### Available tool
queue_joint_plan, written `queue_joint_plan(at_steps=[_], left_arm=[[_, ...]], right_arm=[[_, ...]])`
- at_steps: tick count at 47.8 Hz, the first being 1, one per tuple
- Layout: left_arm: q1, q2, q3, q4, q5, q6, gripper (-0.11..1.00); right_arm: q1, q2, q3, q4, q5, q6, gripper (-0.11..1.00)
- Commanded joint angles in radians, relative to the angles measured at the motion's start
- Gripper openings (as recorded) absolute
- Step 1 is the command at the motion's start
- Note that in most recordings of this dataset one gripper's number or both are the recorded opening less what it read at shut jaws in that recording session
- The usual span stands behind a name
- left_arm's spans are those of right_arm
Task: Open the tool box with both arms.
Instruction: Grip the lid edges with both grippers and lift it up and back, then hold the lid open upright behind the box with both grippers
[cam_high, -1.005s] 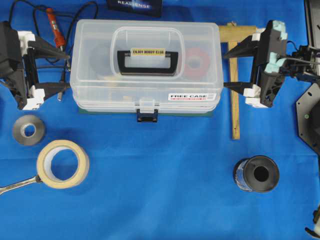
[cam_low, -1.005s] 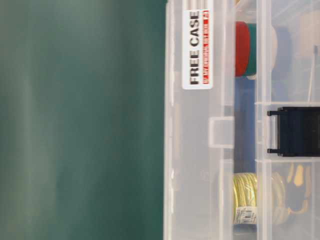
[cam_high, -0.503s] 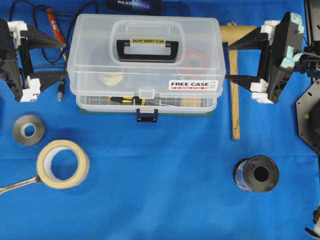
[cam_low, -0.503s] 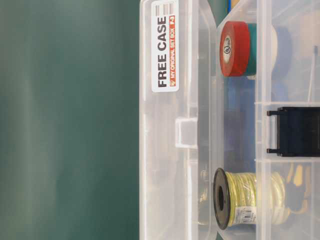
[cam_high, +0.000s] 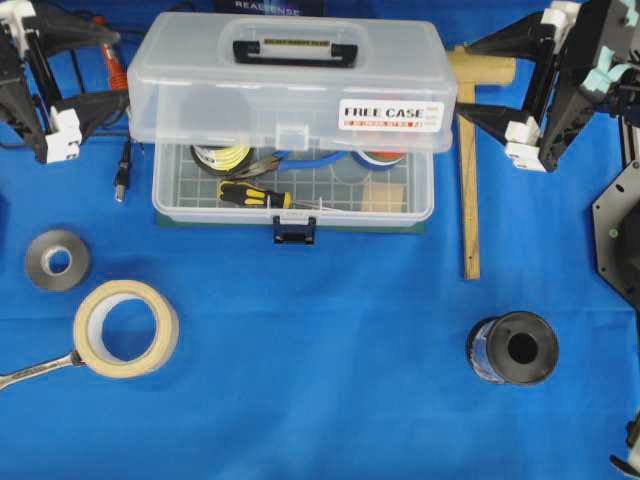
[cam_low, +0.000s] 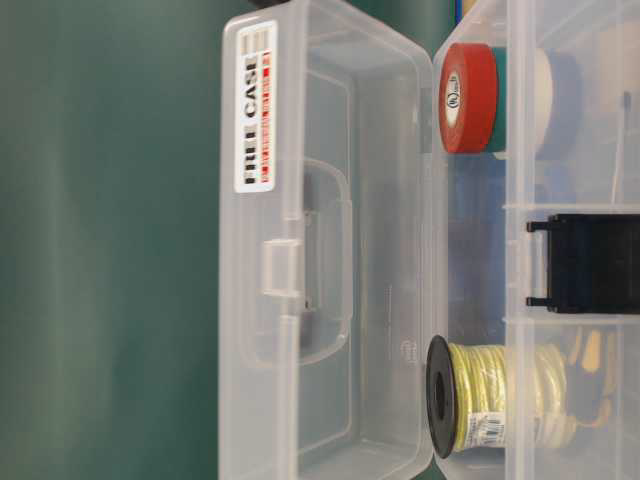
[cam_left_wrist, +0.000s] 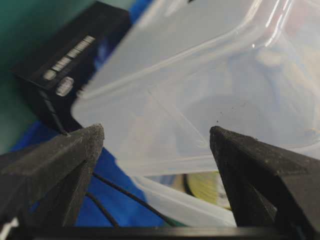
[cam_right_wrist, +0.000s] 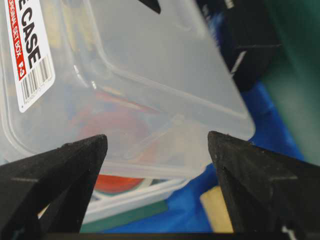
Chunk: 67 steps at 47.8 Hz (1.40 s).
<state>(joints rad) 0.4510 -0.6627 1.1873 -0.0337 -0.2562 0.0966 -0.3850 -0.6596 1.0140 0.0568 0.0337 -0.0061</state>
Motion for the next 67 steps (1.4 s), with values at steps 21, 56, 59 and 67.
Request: queue_joint_plan(at_steps=[21,56,59,67], left_arm=[[0.118,0.140,-0.123,-0.002,-0.112,0.005,0.87],[0.250,0.296,-0.236,-0.002,-0.112,0.075,0.87],[0.256,0.308,-0.242,-0.002,-0.112,0.086,0.87],[0.267,0.325,-0.253,-0.002,-0.109,0.091,0.87]], right_arm=[[-0.097,0.064,-0.086,0.005,-0.092,0.003,0.84],[-0.256,0.255,-0.195,0.005,-0.106,0.000,0.84],[-0.265,0.261,-0.199,0.003,-0.106,0.000,0.84],[-0.288,0.268,-0.207,0.005,-0.104,0.000,0.84]])
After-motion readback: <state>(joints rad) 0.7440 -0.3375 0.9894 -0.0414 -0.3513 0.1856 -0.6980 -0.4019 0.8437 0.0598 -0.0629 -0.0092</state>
